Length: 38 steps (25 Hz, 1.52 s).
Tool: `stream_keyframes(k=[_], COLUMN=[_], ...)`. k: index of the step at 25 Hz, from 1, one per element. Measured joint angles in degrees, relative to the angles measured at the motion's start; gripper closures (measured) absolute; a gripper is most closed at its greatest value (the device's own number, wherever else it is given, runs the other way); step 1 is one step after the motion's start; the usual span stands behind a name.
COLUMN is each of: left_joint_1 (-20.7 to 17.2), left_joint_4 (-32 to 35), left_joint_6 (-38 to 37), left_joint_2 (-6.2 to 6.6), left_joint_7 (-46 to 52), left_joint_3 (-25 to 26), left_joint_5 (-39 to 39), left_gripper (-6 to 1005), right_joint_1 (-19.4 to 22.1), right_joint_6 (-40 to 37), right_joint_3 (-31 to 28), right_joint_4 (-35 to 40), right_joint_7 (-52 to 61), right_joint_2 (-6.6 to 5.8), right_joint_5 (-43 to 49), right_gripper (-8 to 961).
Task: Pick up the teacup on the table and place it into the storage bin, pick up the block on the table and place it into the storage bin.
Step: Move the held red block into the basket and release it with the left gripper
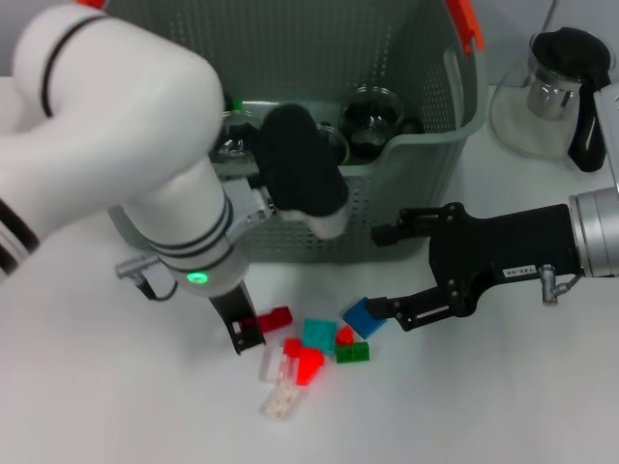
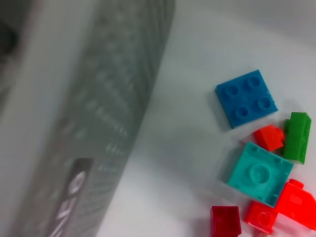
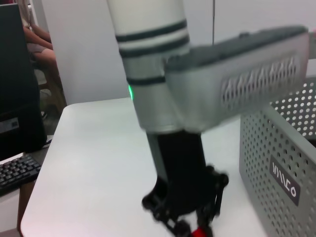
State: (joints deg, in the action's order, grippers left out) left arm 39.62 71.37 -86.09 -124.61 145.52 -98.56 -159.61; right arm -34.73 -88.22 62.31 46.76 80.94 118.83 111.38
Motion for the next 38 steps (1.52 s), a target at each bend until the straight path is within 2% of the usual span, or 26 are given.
stream_keyframes(k=[4, 11, 16, 20, 24, 26, 32, 35, 38], left_joint_1=[-1.4, -2.0, -0.7, 3.0, 7.9, 10.4, 17.1, 18.4, 18.6], left_joint_4=[7.9, 18.7, 25.5, 28.6, 26.1, 22.5, 6.1, 0.6, -1.4], left_joint_6=[-6.9, -19.8, -23.7, -22.2, -17.1, -13.7, -2.3, 3.2, 6.9], left_joint_2=[0.13, 0.42, 0.46, 0.65, 1.43, 2.21, 4.89, 5.1, 5.06], left_joint_7=[-0.3, -1.3, -1.7, -2.1, -2.9, -3.1, -2.9, -2.1, -0.5], left_joint_3=[7.1, 21.4, 28.7, 34.1, 37.0, 37.1, 36.9, 37.1, 37.1], left_joint_5=[-0.3, 4.0, 7.4, 8.8, 9.1, 9.1, 7.5, 6.7, 5.6], left_gripper=[803, 790, 781, 774, 767, 763, 752, 747, 741], right_joint_1=[0.0, 0.0, 0.1, 0.1, 0.1, 0.1, 0.1, 0.2, 0.3], right_joint_6=[-0.1, -0.6, -1.0, -1.2, -1.7, -1.9, -2.2, -2.3, -2.3], right_joint_3=[0.0, 0.0, 0.1, 0.4, 0.4, 0.4, 0.2, 0.2, 0.2], right_joint_4=[0.0, 0.0, 0.0, 0.0, 0.0, 0.0, 0.0, 0.0, 0.0], right_joint_7=[0.0, 0.0, 0.0, 0.0, 0.0, 0.0, 0.0, 0.0, 0.0], right_joint_2=[-0.05, -0.17, -0.3, -0.33, -0.29, -0.27, -0.32, -0.39, -0.43], right_joint_5=[0.1, 0.3, 0.3, 0.3, 0.3, 0.3, 0.3, 0.3, 0.3], right_gripper=[11, 12, 12, 11, 11, 11, 12, 11, 11])
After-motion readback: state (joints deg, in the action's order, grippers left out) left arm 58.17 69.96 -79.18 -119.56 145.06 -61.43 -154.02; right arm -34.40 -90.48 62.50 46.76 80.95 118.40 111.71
